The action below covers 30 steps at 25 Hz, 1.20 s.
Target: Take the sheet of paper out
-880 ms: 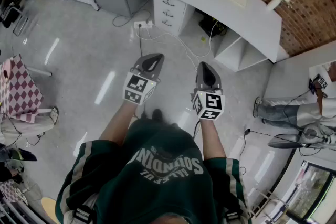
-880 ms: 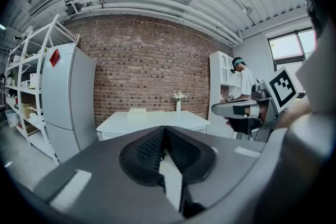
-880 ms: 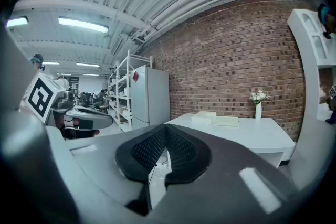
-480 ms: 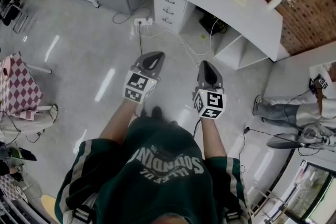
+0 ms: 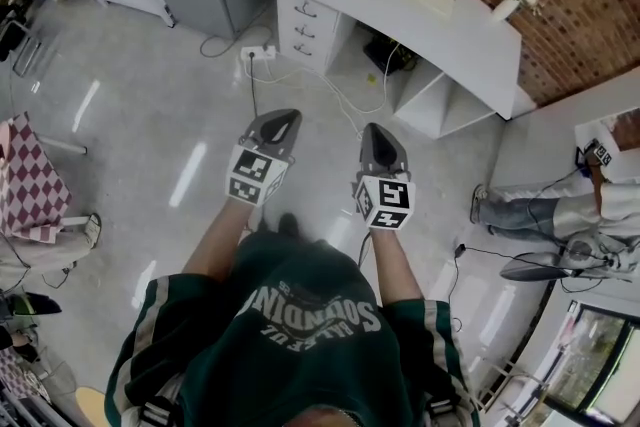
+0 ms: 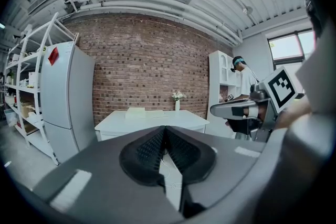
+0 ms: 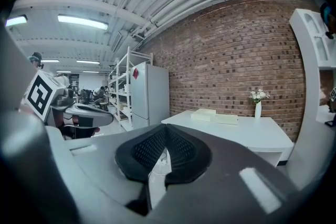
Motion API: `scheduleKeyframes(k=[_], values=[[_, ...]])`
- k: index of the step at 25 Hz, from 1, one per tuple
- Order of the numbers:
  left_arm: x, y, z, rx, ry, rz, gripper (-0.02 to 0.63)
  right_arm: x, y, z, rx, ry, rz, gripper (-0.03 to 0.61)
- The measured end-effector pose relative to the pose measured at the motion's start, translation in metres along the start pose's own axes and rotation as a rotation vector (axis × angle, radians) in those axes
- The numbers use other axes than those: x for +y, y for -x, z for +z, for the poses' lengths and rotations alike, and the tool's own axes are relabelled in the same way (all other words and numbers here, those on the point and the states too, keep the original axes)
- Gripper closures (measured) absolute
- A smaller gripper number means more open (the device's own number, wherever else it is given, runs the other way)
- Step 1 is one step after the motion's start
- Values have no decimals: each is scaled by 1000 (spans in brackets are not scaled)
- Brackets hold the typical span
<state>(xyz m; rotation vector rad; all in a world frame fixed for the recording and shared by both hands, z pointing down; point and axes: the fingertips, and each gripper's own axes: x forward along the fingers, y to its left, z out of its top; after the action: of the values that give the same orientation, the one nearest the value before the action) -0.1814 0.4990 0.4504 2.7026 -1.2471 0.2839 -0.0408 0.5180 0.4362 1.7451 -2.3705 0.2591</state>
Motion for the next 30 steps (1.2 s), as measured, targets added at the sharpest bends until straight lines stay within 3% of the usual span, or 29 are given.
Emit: scheduleKeyframes(k=[18,30], values=[[8,-10,-1,5,-16,-49,603,-1,-11,3,-15,-14,-41,578],[52,-78,13,15,-6,-19,603,-42,-90,17,-15,-40,-28,577]])
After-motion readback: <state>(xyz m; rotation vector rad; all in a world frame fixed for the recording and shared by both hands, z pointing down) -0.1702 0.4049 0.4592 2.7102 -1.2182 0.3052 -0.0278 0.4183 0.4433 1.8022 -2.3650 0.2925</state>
